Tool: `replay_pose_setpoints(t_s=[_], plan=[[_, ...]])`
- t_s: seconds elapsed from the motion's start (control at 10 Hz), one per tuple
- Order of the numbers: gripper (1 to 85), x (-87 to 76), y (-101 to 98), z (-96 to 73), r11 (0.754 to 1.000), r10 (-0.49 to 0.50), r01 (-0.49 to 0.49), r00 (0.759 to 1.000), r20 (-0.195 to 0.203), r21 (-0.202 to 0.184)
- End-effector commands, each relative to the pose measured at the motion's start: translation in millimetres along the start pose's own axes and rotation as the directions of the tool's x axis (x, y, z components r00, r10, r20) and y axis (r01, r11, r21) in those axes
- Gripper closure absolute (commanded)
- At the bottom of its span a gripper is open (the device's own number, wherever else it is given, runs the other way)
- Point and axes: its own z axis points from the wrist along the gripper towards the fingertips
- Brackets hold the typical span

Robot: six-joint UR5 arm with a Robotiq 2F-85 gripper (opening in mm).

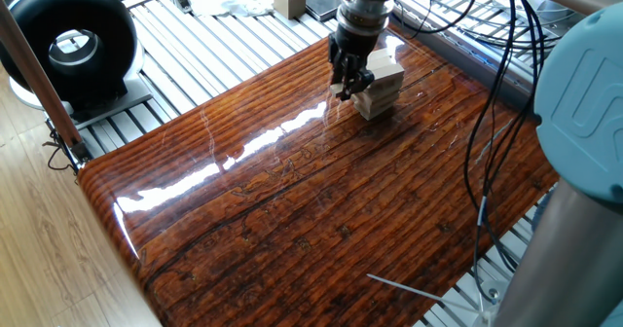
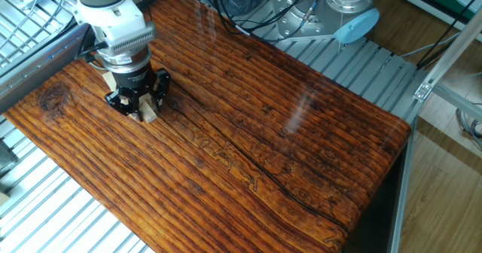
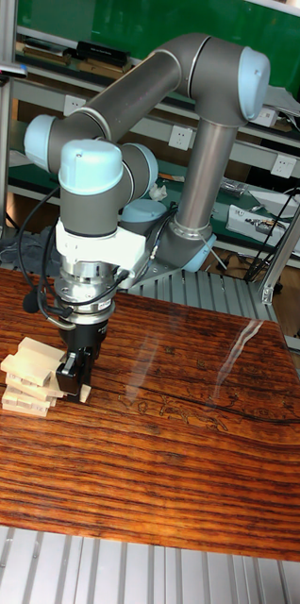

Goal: Play Jenga

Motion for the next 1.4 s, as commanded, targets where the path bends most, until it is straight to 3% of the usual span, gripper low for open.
replay_pose_setpoints(t_s=[0.0, 0.9, 1.3], plan=[[43.0, -5.2, -2.3, -3.7, 1.0, 0.006, -0.006, 1.0, 0.022, 0.008], [42.3, -9.4, 0.1, -26.0, 1.0, 0.022, -0.022, 0.999, 0.027, -0.015], [43.3, -8.9, -0.9, -40.7, 0.997, 0.082, -0.082, 0.996, -0.04, -0.015]])
